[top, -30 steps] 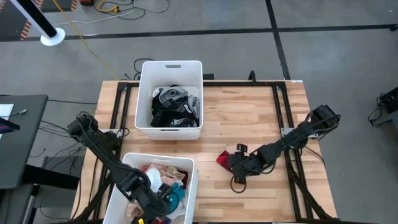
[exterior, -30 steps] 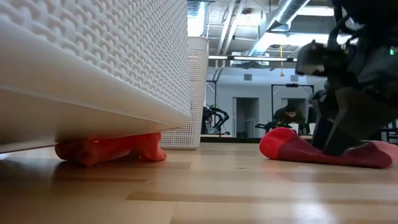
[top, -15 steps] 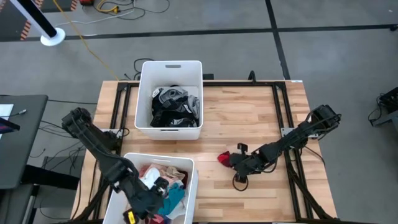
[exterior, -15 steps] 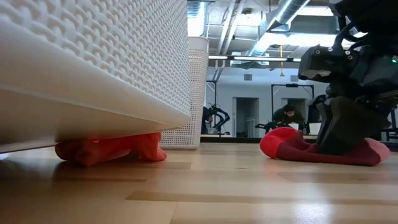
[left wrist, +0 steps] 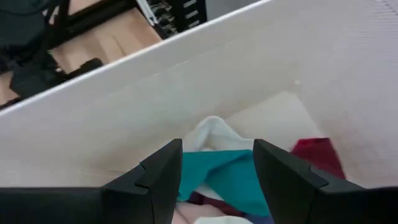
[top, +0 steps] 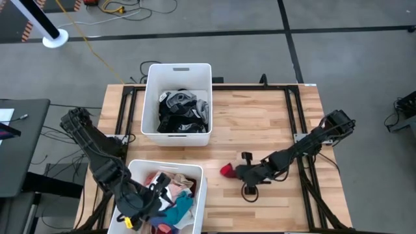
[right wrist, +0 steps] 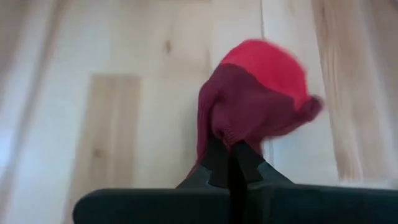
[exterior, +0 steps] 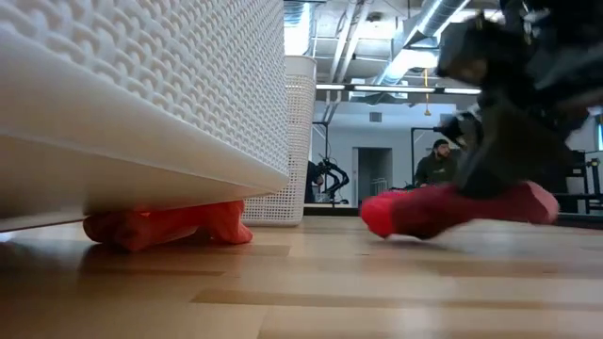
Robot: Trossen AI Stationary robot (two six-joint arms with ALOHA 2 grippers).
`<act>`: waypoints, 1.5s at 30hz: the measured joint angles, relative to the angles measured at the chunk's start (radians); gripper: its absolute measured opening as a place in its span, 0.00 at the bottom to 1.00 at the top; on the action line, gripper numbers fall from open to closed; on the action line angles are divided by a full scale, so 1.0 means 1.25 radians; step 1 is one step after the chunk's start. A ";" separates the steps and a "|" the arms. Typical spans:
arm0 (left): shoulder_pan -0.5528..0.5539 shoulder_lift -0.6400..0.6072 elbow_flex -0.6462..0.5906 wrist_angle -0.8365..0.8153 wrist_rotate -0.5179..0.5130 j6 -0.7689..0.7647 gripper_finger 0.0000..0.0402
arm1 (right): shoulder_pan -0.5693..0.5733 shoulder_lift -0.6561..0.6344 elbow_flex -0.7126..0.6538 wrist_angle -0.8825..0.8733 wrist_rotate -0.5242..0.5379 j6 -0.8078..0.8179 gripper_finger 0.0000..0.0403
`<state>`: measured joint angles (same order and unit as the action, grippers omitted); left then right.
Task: Sort clothes
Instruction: Put the red sock into the bottom white laundry bin
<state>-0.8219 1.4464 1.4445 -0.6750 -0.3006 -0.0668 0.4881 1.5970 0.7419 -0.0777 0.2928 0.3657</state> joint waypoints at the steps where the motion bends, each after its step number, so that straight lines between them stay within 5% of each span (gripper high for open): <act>1: 0.000 0.000 0.000 0.000 -0.005 0.006 0.48 | 0.000 0.000 0.014 -0.001 0.001 -0.018 0.01; 17: 0.002 0.000 0.000 -0.032 -0.098 0.052 0.48 | 0.035 -0.145 0.187 -0.062 0.022 -0.267 0.00; 26: 0.002 0.000 0.000 -0.053 -0.214 0.098 0.48 | 0.062 -0.209 0.231 0.050 0.036 -0.453 0.00; 35: 0.002 0.000 0.000 -0.019 -0.450 0.192 0.48 | 0.046 -0.176 0.299 0.172 -0.047 -0.617 0.00; 45: 0.002 0.001 0.000 0.197 -0.468 0.399 0.48 | 0.014 -0.049 0.437 0.209 -0.156 -0.753 0.00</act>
<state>-0.8200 1.4471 1.4441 -0.4287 -0.8855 0.4314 0.5058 1.5357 1.2885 0.1833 0.0981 -0.5759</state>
